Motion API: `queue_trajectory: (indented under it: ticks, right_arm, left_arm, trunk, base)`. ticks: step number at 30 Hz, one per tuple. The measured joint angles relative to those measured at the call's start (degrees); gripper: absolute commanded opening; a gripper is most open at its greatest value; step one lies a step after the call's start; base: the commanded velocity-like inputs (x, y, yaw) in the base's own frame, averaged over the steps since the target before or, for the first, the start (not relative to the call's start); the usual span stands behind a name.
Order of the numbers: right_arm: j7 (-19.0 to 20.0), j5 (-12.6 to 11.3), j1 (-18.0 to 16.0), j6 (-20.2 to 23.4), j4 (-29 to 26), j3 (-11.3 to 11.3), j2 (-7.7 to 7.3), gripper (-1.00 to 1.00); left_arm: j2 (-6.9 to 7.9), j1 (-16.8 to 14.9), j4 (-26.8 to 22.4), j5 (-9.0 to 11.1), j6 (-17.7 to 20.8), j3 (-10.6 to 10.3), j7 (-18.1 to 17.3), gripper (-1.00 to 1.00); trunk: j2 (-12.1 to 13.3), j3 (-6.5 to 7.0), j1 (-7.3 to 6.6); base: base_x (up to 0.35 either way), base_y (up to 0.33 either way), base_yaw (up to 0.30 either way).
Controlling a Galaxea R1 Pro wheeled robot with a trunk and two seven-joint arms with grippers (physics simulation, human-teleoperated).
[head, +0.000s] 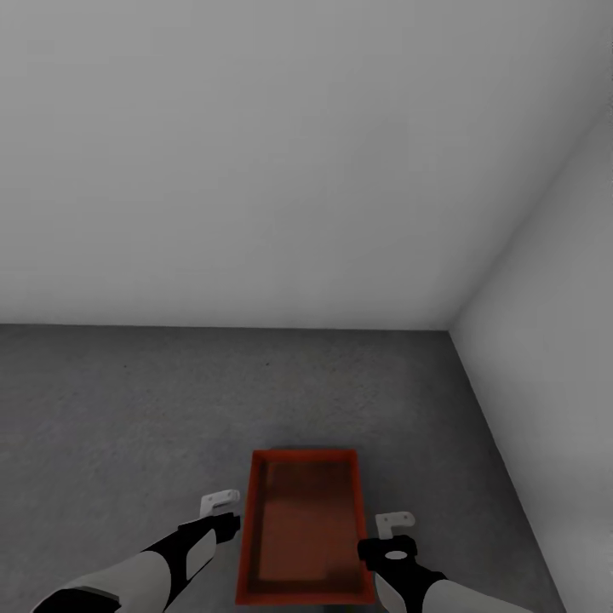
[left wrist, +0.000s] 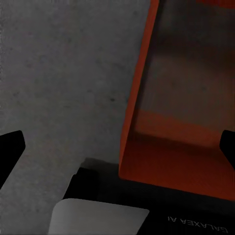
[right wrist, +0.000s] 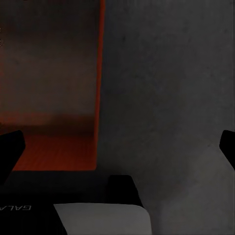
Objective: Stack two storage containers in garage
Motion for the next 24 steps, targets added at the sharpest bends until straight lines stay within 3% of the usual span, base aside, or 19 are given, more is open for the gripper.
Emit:
queue_trajectory:
  ticks: [7,24]
  right_arm:
    - [0.00,0.04,0.00,-0.07,0.00,-0.02,0.03,1.00]
    - [-0.17,-0.03,0.00,-0.80,-0.01,-0.02,0.04,1.00]
  left_arm:
    - [0.00,0.00,0.00,0.00,0.00,0.00,0.00,1.00]
    - [0.00,0.00,0.00,0.01,0.02,0.00,0.09,1.00]
  trunk:
    - [2.81,1.26,-1.54]
    - [2.82,2.32,-1.54]
  base:
    - [0.000,0.000,0.000]
    - [0.000,0.000,0.006]
